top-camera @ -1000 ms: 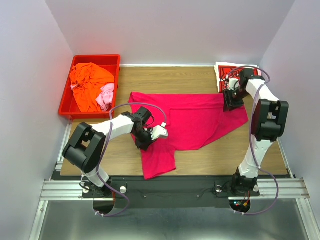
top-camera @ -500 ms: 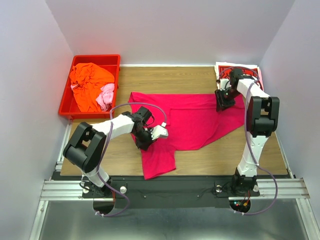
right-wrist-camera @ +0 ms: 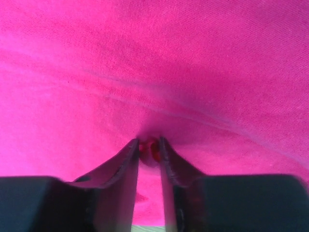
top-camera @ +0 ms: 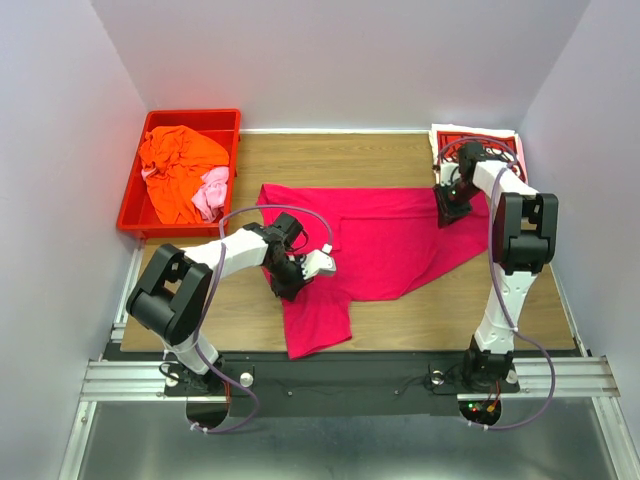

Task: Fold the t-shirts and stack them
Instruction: Fold the tshirt

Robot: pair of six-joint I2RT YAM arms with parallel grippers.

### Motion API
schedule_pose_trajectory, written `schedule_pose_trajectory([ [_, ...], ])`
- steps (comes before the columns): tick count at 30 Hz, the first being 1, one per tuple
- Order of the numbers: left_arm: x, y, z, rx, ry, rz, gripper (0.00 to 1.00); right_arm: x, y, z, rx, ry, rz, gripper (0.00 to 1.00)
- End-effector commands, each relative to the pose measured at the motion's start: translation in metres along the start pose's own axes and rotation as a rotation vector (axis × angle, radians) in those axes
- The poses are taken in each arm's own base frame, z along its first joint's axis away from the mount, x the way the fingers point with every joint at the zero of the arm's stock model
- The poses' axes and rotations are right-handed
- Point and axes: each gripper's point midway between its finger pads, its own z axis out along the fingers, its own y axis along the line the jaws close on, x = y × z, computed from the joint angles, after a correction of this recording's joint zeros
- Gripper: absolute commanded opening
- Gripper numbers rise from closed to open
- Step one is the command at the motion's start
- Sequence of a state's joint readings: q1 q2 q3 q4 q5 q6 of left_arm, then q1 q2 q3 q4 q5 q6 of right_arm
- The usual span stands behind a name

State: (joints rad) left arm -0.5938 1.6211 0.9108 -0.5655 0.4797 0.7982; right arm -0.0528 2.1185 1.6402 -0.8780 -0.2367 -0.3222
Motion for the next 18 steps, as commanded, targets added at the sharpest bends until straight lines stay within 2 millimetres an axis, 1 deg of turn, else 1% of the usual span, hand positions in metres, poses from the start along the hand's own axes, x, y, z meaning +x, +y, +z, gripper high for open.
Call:
schedule_pose_trajectory([
  [1,0.018,0.000,0.015,0.011,0.062,-0.009,0.10,-0.011,-0.001,-0.017,0.023,-0.056,-0.017,0.24],
  [2,0.018,0.000,0.014,0.010,0.063,-0.009,0.10,-0.013,0.000,-0.021,0.024,-0.068,-0.013,0.23],
  [3,0.018,0.000,0.013,0.005,0.063,-0.009,0.10,-0.017,0.002,-0.031,0.029,-0.090,-0.017,0.20],
  [4,0.017,0.000,0.013,0.003,0.061,-0.009,0.10,-0.018,0.003,-0.037,0.034,-0.099,-0.015,0.18],
  [5,0.018,0.000,0.012,0.001,0.063,-0.009,0.10,-0.022,0.005,-0.050,0.043,-0.123,-0.018,0.14],
  [6,0.017,0.001,0.011,-0.001,0.063,-0.010,0.10,-0.020,0.005,-0.050,0.042,-0.117,-0.016,0.14],
  [7,0.017,0.001,0.010,-0.004,0.063,-0.017,0.10,-0.022,0.006,-0.060,0.055,-0.135,-0.021,0.11],
  [8,0.016,0.001,0.009,-0.005,0.063,-0.015,0.09,-0.018,0.007,-0.064,0.061,-0.130,-0.030,0.09],
  [9,0.014,0.002,0.007,-0.015,0.059,-0.012,0.09,-0.013,0.007,-0.074,0.081,-0.131,-0.038,0.05],
  [10,0.015,0.002,0.007,-0.020,0.061,-0.016,0.09,-0.007,0.007,-0.079,0.092,-0.123,-0.044,0.02],
  [11,0.014,0.003,0.005,-0.026,0.059,-0.016,0.07,-0.002,0.005,-0.083,0.108,-0.117,-0.064,0.01],
  [12,0.015,0.002,0.005,-0.026,0.061,-0.018,0.07,0.014,0.004,-0.081,0.113,-0.084,-0.062,0.01],
  [13,0.015,0.002,0.003,-0.031,0.060,-0.018,0.06,0.023,0.002,-0.085,0.132,-0.068,-0.067,0.00],
  [14,0.016,0.001,0.002,-0.035,0.062,-0.019,0.04,0.029,0.000,-0.097,0.155,-0.079,-0.092,0.01],
  [15,0.017,0.000,-0.001,-0.040,0.062,-0.021,0.03,0.048,-0.003,-0.094,0.177,-0.036,-0.094,0.00],
  [16,0.018,-0.001,-0.002,-0.045,0.063,-0.020,0.02,0.056,-0.005,-0.097,0.191,-0.027,-0.101,0.01],
  [17,0.018,-0.001,-0.004,-0.051,0.063,-0.020,0.01,0.062,-0.005,-0.108,0.210,-0.040,-0.117,0.01],
  [18,0.018,-0.001,-0.006,-0.059,0.057,-0.020,0.01,0.072,-0.011,-0.112,0.234,-0.026,-0.107,0.00],
])
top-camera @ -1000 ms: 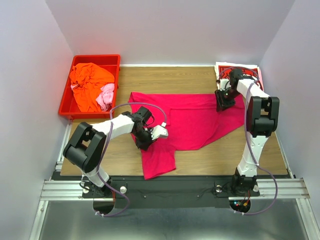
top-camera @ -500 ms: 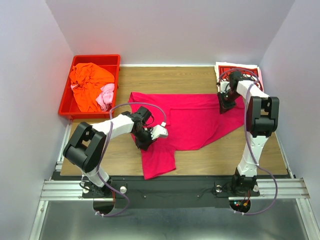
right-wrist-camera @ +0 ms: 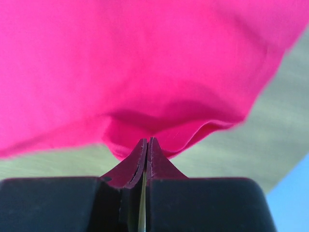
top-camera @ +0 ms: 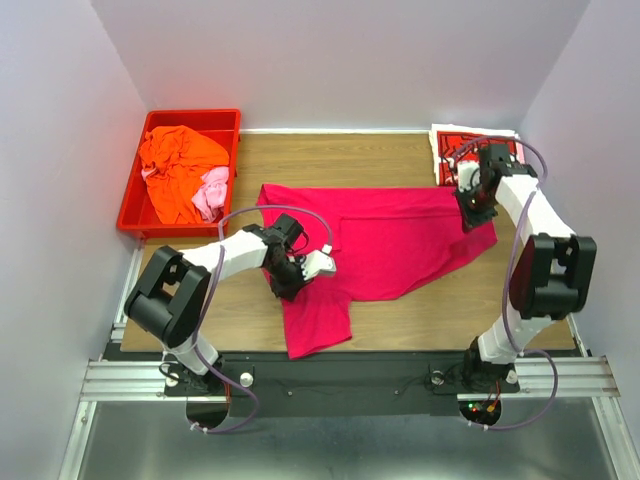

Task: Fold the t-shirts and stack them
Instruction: Fold the tshirt

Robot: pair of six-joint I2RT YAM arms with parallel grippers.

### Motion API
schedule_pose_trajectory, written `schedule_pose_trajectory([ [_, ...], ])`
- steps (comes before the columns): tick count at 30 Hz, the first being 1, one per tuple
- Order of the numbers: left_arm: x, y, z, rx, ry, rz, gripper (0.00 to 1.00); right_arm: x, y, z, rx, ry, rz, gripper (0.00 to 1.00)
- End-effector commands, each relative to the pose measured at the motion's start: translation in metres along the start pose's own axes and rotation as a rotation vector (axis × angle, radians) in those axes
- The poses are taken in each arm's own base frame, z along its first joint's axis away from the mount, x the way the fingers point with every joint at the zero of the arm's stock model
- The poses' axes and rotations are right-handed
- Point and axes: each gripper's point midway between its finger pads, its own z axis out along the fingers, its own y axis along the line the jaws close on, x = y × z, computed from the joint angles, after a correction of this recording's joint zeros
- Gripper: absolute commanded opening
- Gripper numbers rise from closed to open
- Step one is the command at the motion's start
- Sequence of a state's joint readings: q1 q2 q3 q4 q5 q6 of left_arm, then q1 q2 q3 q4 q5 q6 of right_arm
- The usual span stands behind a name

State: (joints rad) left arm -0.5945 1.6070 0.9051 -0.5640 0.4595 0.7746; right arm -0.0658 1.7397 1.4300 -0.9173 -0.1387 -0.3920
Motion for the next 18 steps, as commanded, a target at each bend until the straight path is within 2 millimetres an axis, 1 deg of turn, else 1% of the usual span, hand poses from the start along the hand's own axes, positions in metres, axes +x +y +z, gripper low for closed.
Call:
schedule_pose_trajectory([
  [1,0.017,-0.002,-0.005,-0.047,0.050,-0.004,0.01,0.051,-0.016,-0.021,0.094,0.093,-0.035,0.01],
  [2,0.020,-0.004,-0.005,-0.041,0.054,-0.008,0.01,0.056,-0.020,-0.032,0.117,0.076,-0.044,0.01],
  [4,0.022,-0.007,-0.006,-0.044,0.055,-0.012,0.01,0.071,-0.025,-0.040,0.157,0.097,-0.051,0.00],
  [5,0.025,-0.008,-0.006,-0.046,0.060,-0.016,0.01,0.084,-0.027,-0.039,0.161,0.121,-0.060,0.01],
  [7,0.029,-0.010,-0.007,-0.051,0.062,-0.019,0.02,0.102,-0.028,-0.042,0.178,0.144,-0.068,0.01],
  [8,0.030,-0.010,-0.007,-0.056,0.063,-0.019,0.04,0.110,-0.030,-0.042,0.182,0.159,-0.077,0.00],
  [11,0.031,-0.011,-0.010,-0.072,0.051,-0.024,0.12,0.123,-0.029,-0.039,0.188,0.163,-0.090,0.00],
  [13,0.030,-0.013,-0.013,-0.078,0.041,-0.021,0.15,0.136,-0.028,-0.030,0.196,0.180,-0.098,0.01],
  [14,0.031,-0.015,-0.013,-0.077,0.042,-0.022,0.18,0.144,-0.027,-0.026,0.194,0.192,-0.102,0.01],
  [17,0.032,-0.016,-0.020,-0.093,0.042,-0.018,0.24,0.151,-0.031,-0.021,0.216,0.201,-0.114,0.01],
  [18,0.031,-0.016,-0.022,-0.099,0.038,-0.014,0.25,0.154,-0.032,-0.020,0.218,0.210,-0.114,0.03],
])
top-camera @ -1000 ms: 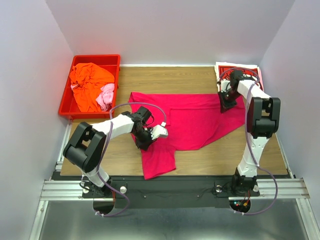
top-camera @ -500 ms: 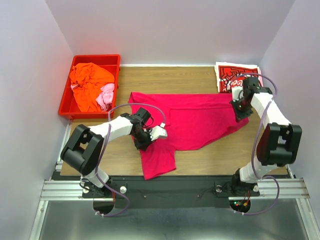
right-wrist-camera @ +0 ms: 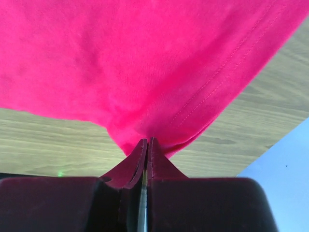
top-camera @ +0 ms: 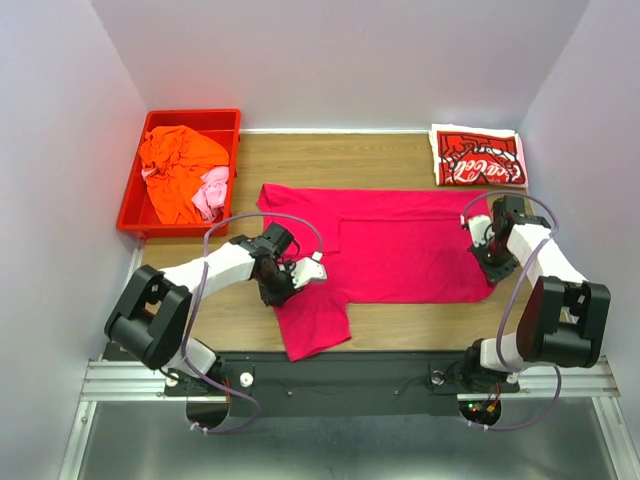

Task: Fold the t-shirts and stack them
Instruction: Fold the tshirt

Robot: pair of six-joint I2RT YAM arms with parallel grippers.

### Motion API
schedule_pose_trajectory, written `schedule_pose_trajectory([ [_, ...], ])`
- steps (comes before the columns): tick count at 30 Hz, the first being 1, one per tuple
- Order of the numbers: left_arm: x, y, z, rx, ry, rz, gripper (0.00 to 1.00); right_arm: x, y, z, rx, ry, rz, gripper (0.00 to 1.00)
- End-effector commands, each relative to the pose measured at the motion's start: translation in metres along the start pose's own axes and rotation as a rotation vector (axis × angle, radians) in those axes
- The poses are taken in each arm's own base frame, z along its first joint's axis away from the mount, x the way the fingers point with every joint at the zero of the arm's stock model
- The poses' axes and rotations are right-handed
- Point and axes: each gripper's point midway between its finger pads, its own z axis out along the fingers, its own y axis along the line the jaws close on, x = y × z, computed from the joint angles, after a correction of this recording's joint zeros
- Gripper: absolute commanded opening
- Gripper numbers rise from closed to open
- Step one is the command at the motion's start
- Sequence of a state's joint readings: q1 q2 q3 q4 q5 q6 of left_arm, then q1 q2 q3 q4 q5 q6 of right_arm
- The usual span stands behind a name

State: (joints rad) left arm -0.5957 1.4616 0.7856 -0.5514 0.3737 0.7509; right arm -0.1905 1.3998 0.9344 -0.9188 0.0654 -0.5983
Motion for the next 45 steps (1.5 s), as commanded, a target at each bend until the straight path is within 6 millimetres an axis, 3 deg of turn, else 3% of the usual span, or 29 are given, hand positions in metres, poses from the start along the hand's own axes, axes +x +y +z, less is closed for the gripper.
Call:
schedule_pose_trajectory([
  [1,0.004,-0.007,-0.014,-0.017,0.005,0.003,0.26,-0.002,-0.019,0.001,0.090,-0.030,-0.021,0.12],
  [3,0.003,-0.007,-0.019,-0.024,-0.001,0.010,0.30,-0.003,-0.025,-0.004,0.106,-0.041,-0.018,0.22],
  [4,0.002,-0.007,-0.022,-0.027,-0.005,0.012,0.31,-0.004,-0.028,-0.006,0.112,-0.051,-0.019,0.37],
  [7,0.002,-0.008,-0.028,-0.033,-0.005,0.021,0.34,-0.011,-0.033,-0.022,0.126,-0.118,-0.066,0.54],
  [10,-0.001,-0.008,-0.031,-0.030,-0.008,0.022,0.34,-0.009,-0.021,-0.031,0.087,-0.165,-0.186,0.58],
  [15,-0.011,-0.014,-0.036,0.021,-0.034,0.018,0.34,0.010,-0.001,-0.017,-0.028,-0.098,-0.344,0.58],
  [18,-0.022,-0.016,-0.043,0.064,-0.074,0.011,0.36,0.009,-0.007,-0.015,-0.024,-0.068,-0.405,0.61],
  [21,-0.023,-0.021,-0.045,0.131,-0.076,-0.023,0.38,0.002,-0.023,-0.023,0.021,-0.035,-0.484,0.70],
  [24,-0.033,-0.017,-0.050,0.157,-0.109,-0.056,0.38,0.004,-0.034,-0.023,0.039,0.016,-0.580,0.71],
  [27,-0.037,-0.008,-0.054,0.168,-0.111,-0.100,0.38,0.003,-0.031,-0.019,0.015,0.012,-0.666,0.70],
  [34,-0.025,0.006,-0.061,0.160,-0.090,-0.187,0.38,0.022,-0.005,0.005,-0.128,0.028,-0.802,0.45],
  [40,-0.018,0.003,-0.059,0.154,-0.081,-0.203,0.38,0.029,-0.002,0.026,-0.154,0.057,-0.854,0.45],
  [45,-0.014,0.004,-0.060,0.133,-0.076,-0.202,0.38,0.026,-0.005,0.031,-0.159,0.060,-0.856,0.44],
])
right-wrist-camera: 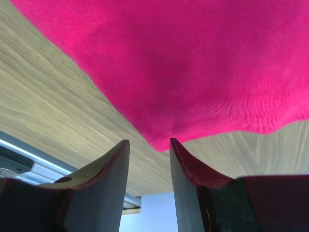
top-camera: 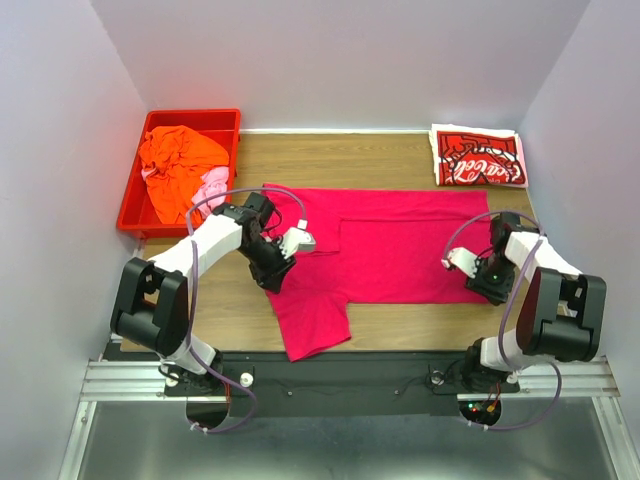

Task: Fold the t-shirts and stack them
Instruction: Fold the tshirt

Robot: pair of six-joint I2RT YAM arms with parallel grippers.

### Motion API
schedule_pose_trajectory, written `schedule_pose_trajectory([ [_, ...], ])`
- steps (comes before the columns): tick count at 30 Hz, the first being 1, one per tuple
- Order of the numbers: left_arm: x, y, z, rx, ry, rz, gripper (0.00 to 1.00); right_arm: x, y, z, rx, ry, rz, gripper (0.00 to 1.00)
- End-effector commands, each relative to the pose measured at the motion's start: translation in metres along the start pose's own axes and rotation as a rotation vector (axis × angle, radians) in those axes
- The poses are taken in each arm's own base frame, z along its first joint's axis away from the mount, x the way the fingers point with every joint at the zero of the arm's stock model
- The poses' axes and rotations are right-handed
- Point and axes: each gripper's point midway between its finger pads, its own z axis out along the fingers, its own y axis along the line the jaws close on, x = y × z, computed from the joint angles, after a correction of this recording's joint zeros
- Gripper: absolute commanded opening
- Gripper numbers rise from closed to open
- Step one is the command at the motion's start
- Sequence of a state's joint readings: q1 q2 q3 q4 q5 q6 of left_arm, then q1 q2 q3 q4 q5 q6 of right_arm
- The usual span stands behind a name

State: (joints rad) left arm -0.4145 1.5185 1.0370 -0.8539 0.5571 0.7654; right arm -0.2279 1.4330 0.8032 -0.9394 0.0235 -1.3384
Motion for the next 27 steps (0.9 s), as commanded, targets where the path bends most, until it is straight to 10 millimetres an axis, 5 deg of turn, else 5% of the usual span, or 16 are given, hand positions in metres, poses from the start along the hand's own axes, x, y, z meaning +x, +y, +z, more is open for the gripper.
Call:
schedule_pose_trajectory([
  [1,0.007,-0.008,-0.006,-0.003,0.002,-0.006,0.38,-0.003,-0.015,-0.003,0.024,0.001,-0.150,0.45],
  [13,0.009,-0.003,-0.005,-0.016,0.011,-0.013,0.38,0.007,-0.007,0.018,-0.014,0.047,-0.164,0.39],
  [18,0.012,-0.002,-0.002,-0.021,0.018,-0.010,0.36,0.010,-0.009,0.025,0.011,0.060,-0.155,0.24],
  [22,0.020,0.000,0.003,-0.047,0.038,0.040,0.29,0.003,-0.016,0.020,0.040,0.027,-0.108,0.03],
  [27,0.042,-0.003,0.024,-0.088,0.116,0.131,0.25,0.004,-0.020,0.012,0.073,0.031,-0.058,0.01],
])
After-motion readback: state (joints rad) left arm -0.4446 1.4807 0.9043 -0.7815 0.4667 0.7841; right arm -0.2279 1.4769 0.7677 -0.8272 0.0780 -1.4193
